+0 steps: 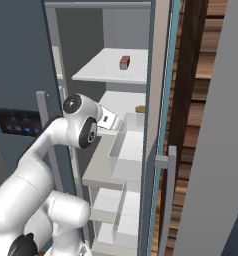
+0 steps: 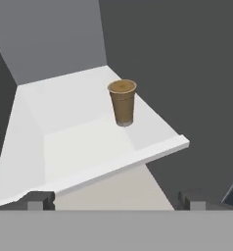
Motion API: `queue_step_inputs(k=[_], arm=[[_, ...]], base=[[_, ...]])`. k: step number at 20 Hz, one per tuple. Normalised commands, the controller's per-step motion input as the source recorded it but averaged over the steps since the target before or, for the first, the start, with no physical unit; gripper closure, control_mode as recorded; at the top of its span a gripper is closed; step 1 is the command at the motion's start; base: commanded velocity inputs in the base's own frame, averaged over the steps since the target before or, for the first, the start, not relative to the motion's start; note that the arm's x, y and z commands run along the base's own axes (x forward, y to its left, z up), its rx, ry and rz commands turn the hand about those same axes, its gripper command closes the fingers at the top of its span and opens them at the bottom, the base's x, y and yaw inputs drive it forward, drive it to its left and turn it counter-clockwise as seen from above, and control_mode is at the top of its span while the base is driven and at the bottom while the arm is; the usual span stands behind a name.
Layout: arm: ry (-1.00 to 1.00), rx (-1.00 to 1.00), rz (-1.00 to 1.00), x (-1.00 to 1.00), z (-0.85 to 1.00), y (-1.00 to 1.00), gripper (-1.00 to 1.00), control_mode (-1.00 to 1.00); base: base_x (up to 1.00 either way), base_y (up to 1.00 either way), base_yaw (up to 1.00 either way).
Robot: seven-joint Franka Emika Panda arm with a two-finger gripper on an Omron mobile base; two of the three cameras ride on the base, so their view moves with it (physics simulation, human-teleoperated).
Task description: Move the bar and cup from the second highest shelf to the top shelf to make space. Then, place the pitcher from the counter on the cleared second highest shelf.
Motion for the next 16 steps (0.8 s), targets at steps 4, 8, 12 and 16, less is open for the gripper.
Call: queue_step_inputs(k=[4,8,12,16], arm=[[0.00,0.00,0.00,0.38,-0.22,0.00,-1.00,-1.00],[0.00,0.00,-0.02,0.40,-0.24,0.00,-1.00,-1.00],[0.00,0.00,-0.03,0.41,-0.17,0.00,-1.00,-1.00],[0.02,0.00,-0.03,0.38,-0.11,-0.04,-1.00,-1.00]], base=[[0.00,0.00,0.00],[0.00,0.00,0.00],[0.00,0.00,0.00],[0.00,0.00,0.00]])
